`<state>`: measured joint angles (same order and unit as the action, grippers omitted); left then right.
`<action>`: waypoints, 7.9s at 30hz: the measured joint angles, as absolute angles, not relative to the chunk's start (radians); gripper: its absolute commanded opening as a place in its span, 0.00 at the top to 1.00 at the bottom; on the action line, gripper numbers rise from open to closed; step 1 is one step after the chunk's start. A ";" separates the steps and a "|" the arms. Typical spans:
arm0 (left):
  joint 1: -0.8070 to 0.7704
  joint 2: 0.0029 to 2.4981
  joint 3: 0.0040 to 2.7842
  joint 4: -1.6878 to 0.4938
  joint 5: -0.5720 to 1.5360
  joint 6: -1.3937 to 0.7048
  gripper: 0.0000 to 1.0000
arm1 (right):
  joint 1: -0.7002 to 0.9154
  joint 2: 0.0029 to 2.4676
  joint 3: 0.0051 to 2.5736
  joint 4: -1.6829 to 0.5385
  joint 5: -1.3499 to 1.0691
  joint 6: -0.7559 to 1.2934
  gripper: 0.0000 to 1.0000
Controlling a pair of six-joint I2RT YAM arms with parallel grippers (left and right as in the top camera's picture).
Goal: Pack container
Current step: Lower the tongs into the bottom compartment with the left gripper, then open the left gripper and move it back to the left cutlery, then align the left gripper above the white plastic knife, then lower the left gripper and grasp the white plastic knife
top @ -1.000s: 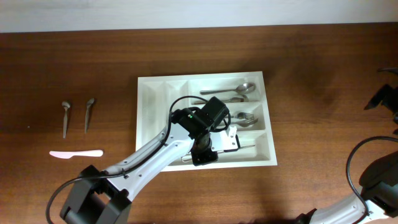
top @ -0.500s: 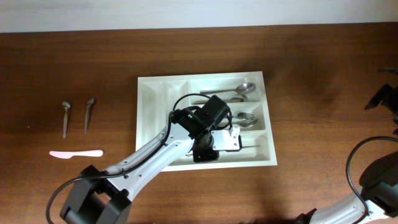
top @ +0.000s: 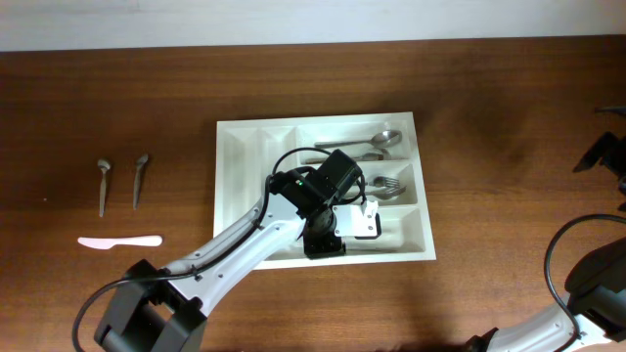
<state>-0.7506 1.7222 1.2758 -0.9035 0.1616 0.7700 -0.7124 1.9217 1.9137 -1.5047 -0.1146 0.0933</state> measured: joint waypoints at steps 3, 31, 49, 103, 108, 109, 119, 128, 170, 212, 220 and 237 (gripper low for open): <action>-0.751 1.722 1.276 -0.902 0.161 0.772 0.01 | -0.712 1.922 1.914 -1.505 -0.115 0.093 0.01; -0.536 1.673 1.601 -1.052 -0.370 -0.316 0.01 | -0.712 1.922 1.914 -1.505 -0.115 0.094 0.01; 0.023 1.673 1.601 -1.414 -0.258 -1.099 0.01 | -0.712 1.922 1.914 -1.505 -0.115 0.093 0.01; 0.416 1.672 1.042 -0.957 -0.170 -1.190 0.01 | -0.712 1.922 1.914 -1.505 -0.115 0.094 0.01; 0.416 1.672 1.037 -0.907 -0.168 -1.163 0.01 | -0.712 1.922 1.914 -1.505 -0.115 0.093 0.01; 0.416 1.672 1.037 -0.902 -0.168 -1.159 0.01 | -0.712 1.922 1.914 -1.505 -0.115 0.093 0.01; 0.424 1.672 1.037 -0.915 -0.152 -1.188 0.01 | -0.712 1.922 1.914 -1.505 -0.115 0.093 0.01; 0.478 1.672 1.037 -0.931 -0.145 -1.221 0.01 | -0.712 1.922 1.914 -1.505 -0.115 0.093 0.01; 0.490 1.790 1.086 -0.870 -0.161 -1.219 0.01 | -0.712 1.922 1.914 -1.505 -0.115 0.093 0.01; 0.490 1.840 1.077 -0.756 -0.105 -1.077 0.01 | -0.712 1.922 1.914 -1.505 -0.115 0.094 0.01; 0.490 1.840 1.077 -0.766 -0.100 -1.097 0.01 | -0.712 1.922 1.914 -1.505 -0.115 0.094 0.01; 0.491 1.840 1.077 -0.770 -0.081 -1.108 0.17 | -0.712 1.922 1.914 -1.505 -0.115 0.094 0.01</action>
